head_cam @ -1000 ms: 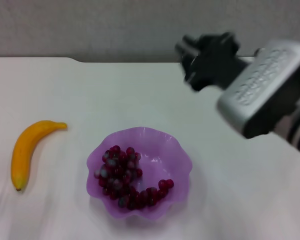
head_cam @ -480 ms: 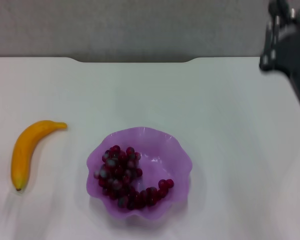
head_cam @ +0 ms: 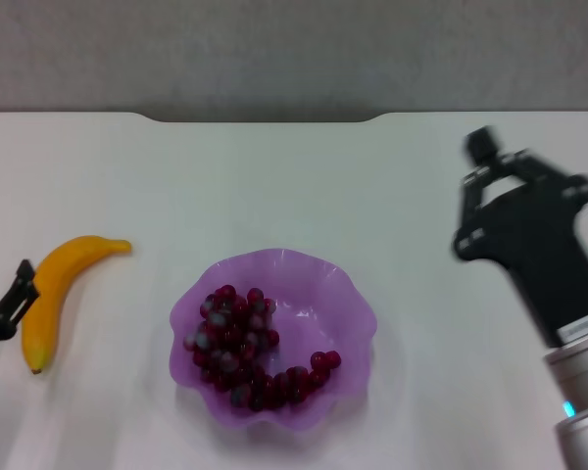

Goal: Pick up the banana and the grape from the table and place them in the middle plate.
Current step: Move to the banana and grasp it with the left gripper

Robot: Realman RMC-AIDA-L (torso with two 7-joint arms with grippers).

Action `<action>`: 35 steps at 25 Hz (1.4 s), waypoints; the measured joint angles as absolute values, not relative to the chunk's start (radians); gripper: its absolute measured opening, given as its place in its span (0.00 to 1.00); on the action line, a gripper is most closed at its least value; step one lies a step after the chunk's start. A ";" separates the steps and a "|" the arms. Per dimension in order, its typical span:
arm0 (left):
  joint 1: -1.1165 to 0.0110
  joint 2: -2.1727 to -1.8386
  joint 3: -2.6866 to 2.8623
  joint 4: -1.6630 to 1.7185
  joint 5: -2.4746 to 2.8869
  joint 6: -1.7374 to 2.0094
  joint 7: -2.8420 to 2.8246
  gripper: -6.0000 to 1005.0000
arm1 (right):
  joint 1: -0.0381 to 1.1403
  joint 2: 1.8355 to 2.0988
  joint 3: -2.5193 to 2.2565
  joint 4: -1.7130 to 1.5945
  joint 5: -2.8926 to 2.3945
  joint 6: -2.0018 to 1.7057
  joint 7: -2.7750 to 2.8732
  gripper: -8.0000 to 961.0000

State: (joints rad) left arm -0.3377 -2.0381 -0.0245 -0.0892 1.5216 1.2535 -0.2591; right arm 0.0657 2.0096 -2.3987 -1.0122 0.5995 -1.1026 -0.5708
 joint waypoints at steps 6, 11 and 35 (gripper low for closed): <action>-0.386 -2.031 -0.024 -0.078 1.542 1.204 -0.319 0.89 | 0.118 2.008 -2.447 -0.969 0.621 -1.062 -0.547 0.03; -0.424 -2.030 -0.019 -0.015 1.552 1.093 -0.418 0.88 | 0.121 2.007 -2.449 -0.974 0.621 -1.044 -0.537 0.03; -0.557 -2.036 0.071 0.150 1.758 0.762 -0.695 0.85 | 0.127 2.006 -2.465 -0.986 0.612 -1.044 -0.534 0.03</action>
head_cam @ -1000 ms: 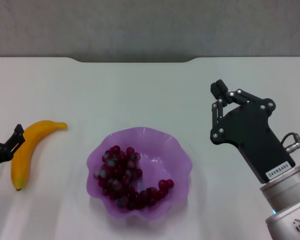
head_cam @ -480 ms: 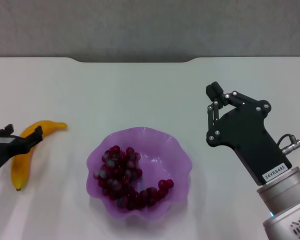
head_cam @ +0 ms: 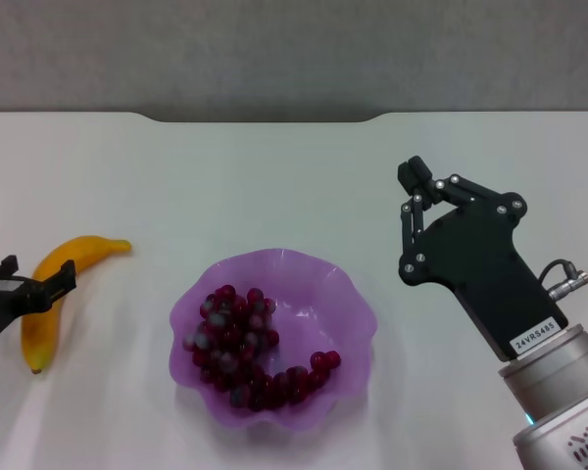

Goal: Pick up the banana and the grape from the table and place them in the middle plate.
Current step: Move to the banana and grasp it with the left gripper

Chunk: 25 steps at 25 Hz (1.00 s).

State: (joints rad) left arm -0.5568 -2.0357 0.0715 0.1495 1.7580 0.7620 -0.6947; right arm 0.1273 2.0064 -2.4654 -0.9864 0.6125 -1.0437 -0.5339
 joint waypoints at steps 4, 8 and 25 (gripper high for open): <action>-0.553 -2.036 0.076 0.147 1.764 0.744 -0.694 0.84 | 0.127 2.006 -2.465 -0.987 0.612 -1.044 -0.534 0.03; -0.547 -2.038 0.077 0.139 1.766 0.739 -0.684 0.84 | 0.127 2.006 -2.465 -0.988 0.612 -1.044 -0.534 0.03; -0.537 -2.040 0.064 0.065 1.694 0.681 -0.528 0.81 | 0.127 2.006 -2.469 -0.999 0.612 -1.045 -0.534 0.03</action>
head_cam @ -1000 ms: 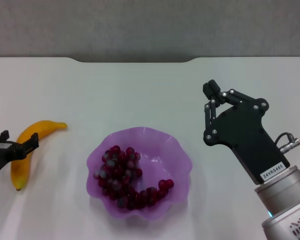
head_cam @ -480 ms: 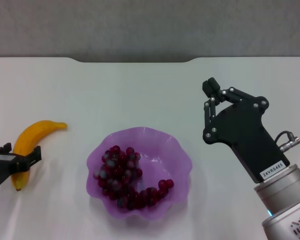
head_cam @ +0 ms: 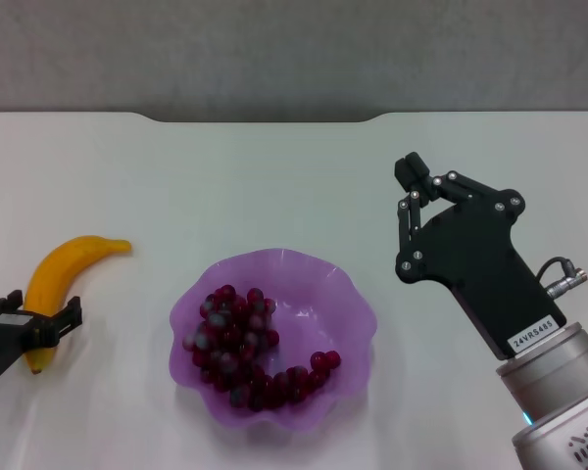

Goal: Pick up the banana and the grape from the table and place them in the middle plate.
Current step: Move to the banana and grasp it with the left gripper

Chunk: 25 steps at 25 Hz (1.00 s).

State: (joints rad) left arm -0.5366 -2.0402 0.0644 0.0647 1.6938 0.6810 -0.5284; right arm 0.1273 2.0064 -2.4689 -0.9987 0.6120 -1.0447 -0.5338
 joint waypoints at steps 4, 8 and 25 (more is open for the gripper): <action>-0.536 -2.040 0.064 0.060 1.693 0.681 -0.527 0.81 | 0.127 2.006 -2.469 -0.999 0.612 -1.045 -0.534 0.03; -0.535 -2.040 0.064 0.049 1.693 0.681 -0.526 0.80 | 0.127 2.006 -2.470 -0.999 0.612 -1.045 -0.534 0.03; -0.525 -2.040 0.064 0.037 1.643 0.681 -0.515 0.64 | 0.127 2.006 -2.474 -0.999 0.615 -1.046 -0.534 0.03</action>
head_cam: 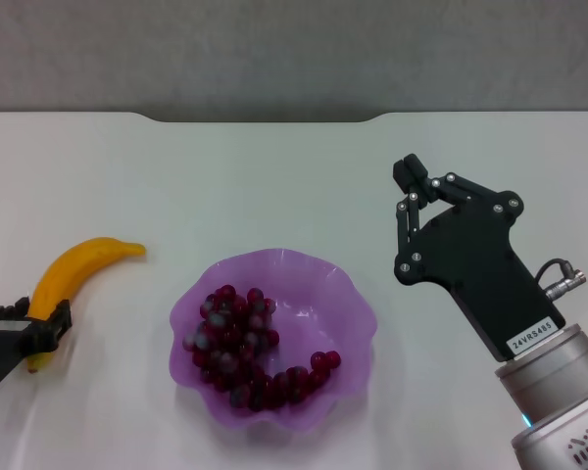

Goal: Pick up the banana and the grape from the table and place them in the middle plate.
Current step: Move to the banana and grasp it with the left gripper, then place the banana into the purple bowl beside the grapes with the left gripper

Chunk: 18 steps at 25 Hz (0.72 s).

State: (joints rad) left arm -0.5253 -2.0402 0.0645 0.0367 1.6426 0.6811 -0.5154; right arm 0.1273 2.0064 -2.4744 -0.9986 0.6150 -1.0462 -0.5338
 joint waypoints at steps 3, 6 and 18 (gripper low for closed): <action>-0.524 -2.040 0.064 0.037 1.641 0.681 -0.515 0.59 | 0.127 2.006 -2.474 -0.999 0.616 -1.046 -0.534 0.03; -0.523 -2.040 0.064 0.037 1.640 0.683 -0.515 0.55 | 0.128 2.006 -2.474 -0.999 0.616 -1.046 -0.534 0.03; -0.475 -2.039 0.051 0.037 1.565 0.908 -0.517 0.49 | 0.134 2.006 -2.470 -0.985 0.619 -1.046 -0.534 0.03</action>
State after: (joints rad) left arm -0.4747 -2.0393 0.0508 0.0368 1.5653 0.9080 -0.5168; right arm 0.1340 2.0064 -2.4704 -0.9855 0.6193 -1.0462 -0.5338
